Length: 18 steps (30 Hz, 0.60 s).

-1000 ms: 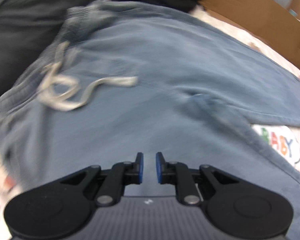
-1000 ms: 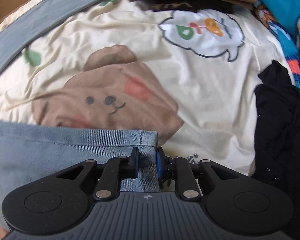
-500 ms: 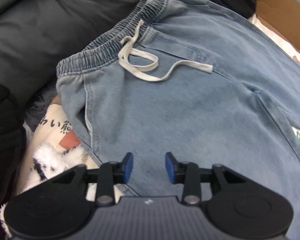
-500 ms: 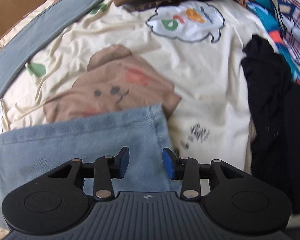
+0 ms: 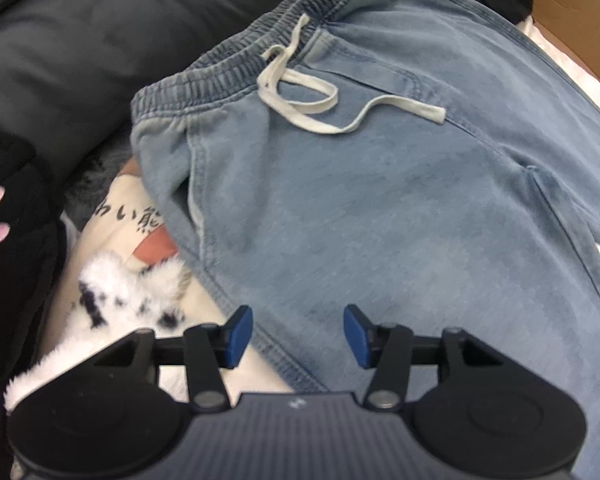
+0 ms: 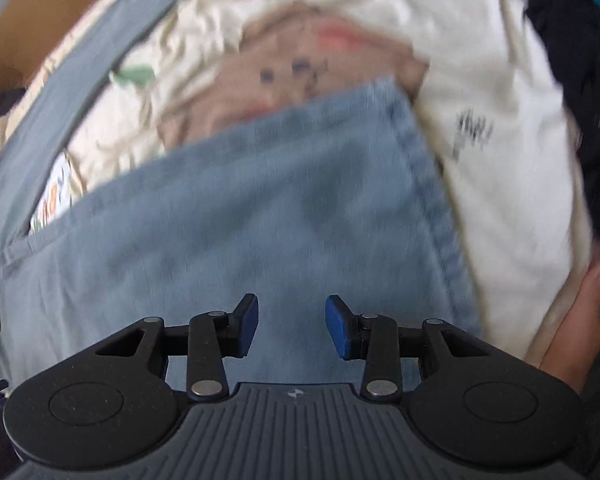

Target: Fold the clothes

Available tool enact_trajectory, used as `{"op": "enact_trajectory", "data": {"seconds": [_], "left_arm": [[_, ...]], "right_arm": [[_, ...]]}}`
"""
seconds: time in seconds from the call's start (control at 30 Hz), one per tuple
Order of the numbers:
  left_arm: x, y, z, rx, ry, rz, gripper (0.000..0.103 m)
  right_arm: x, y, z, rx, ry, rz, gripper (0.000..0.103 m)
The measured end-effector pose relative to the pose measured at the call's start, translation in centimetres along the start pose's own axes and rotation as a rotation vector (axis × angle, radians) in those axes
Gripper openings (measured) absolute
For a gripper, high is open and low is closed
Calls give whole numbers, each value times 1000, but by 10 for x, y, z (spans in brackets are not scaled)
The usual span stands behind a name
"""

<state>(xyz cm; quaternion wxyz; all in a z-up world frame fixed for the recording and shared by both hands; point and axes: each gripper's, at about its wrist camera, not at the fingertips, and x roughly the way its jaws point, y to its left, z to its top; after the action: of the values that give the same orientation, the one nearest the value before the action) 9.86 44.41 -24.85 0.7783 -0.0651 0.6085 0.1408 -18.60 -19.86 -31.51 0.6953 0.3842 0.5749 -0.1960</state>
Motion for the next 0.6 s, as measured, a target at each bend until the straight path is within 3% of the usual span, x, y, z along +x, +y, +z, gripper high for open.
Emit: {"op": "enact_trajectory", "data": {"seconds": [0.3,0.53,0.6], "left_arm": [[-3,31,-5,-70,-10,15,53],[-5,56,26,-96,-77,6,53],[-4,65,38,-94,-99,6,47]], "right_arm": [[33,4,-23,-69,104,-57,44],[34,21,-25,-112,134,-128,44],[32,24,-27,-117,122,-135,44]]}}
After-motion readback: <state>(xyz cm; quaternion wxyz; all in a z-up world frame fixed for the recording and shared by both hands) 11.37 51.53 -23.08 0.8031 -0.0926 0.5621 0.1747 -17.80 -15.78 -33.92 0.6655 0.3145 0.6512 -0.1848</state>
